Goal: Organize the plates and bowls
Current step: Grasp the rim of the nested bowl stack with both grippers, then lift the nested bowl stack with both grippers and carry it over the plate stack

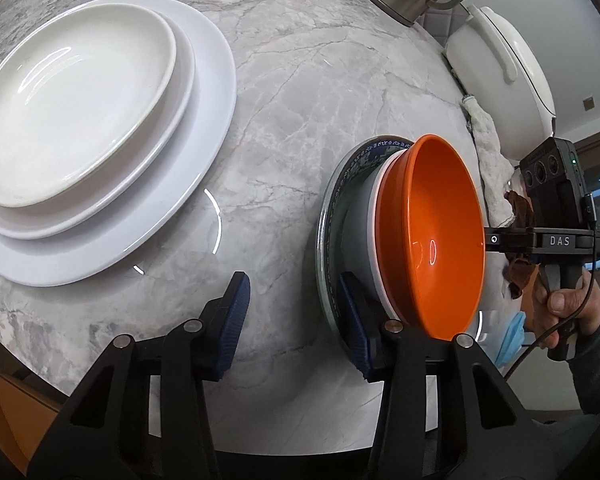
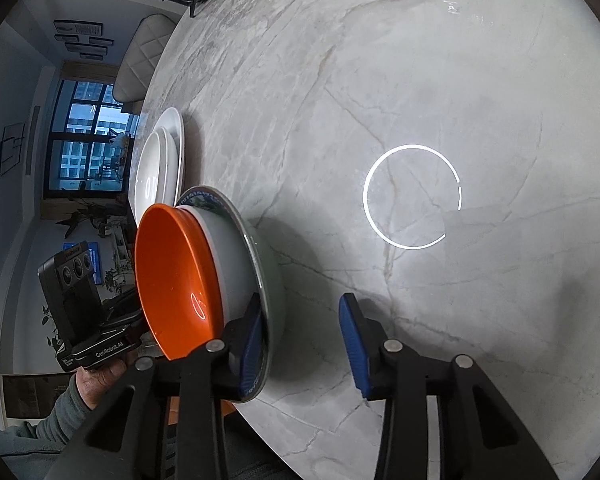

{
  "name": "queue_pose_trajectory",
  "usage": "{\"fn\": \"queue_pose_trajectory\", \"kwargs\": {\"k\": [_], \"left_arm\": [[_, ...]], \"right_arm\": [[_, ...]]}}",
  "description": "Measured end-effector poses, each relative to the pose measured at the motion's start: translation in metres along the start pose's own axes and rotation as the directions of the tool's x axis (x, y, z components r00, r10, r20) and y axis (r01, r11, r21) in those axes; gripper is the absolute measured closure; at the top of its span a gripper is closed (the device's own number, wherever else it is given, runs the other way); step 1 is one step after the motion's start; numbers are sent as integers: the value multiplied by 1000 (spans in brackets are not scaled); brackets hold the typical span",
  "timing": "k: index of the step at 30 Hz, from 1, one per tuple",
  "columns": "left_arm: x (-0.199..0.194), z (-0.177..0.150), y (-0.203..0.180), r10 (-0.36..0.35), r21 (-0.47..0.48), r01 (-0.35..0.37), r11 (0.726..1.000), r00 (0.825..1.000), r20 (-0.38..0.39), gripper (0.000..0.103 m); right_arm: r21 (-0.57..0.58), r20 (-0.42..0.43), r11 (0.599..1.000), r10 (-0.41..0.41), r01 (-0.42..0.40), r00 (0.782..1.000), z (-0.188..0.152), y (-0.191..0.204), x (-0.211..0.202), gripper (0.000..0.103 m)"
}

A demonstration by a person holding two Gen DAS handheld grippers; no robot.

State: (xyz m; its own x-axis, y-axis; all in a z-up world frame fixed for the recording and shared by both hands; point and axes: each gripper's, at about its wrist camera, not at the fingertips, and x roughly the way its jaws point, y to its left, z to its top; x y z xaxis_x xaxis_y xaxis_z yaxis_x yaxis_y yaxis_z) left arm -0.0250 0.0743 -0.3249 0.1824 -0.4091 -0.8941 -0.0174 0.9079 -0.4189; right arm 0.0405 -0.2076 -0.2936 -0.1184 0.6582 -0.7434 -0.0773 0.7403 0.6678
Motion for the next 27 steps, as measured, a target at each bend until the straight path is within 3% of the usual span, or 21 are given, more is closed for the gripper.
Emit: {"fn": "queue_pose_trajectory", "kwargs": {"k": [6,10,14,18,22,27], "left_arm": [[3,7,-2,-32,6,32,999,999,6,75],[5,11,-5,-49,11,49,999,999,3,84],[8,14,-10,-58,10,58,998,998,-6,92],[9,15,-14,-51,20,51,998,999,-8,94],[9,15,-14,-48,18,48,999,999,-6,95],[10,16,-15,-40,26,40,999,999,-4,95]], "right_arm": [[4,13,999,39,-39,999,-3,-6,-2,62],[23,20,993,118,-118,993,-5,-12,-2,72],[23,20,990,137,-138,990,-6,-11,-2,78],[22,17,990,140,-140,990,-6,-9,-2,81],[36,19,986,162,-163,987,-7,-4,-1,90],[92,29,978,186,-188,982,-9,-8,1,89]]}}
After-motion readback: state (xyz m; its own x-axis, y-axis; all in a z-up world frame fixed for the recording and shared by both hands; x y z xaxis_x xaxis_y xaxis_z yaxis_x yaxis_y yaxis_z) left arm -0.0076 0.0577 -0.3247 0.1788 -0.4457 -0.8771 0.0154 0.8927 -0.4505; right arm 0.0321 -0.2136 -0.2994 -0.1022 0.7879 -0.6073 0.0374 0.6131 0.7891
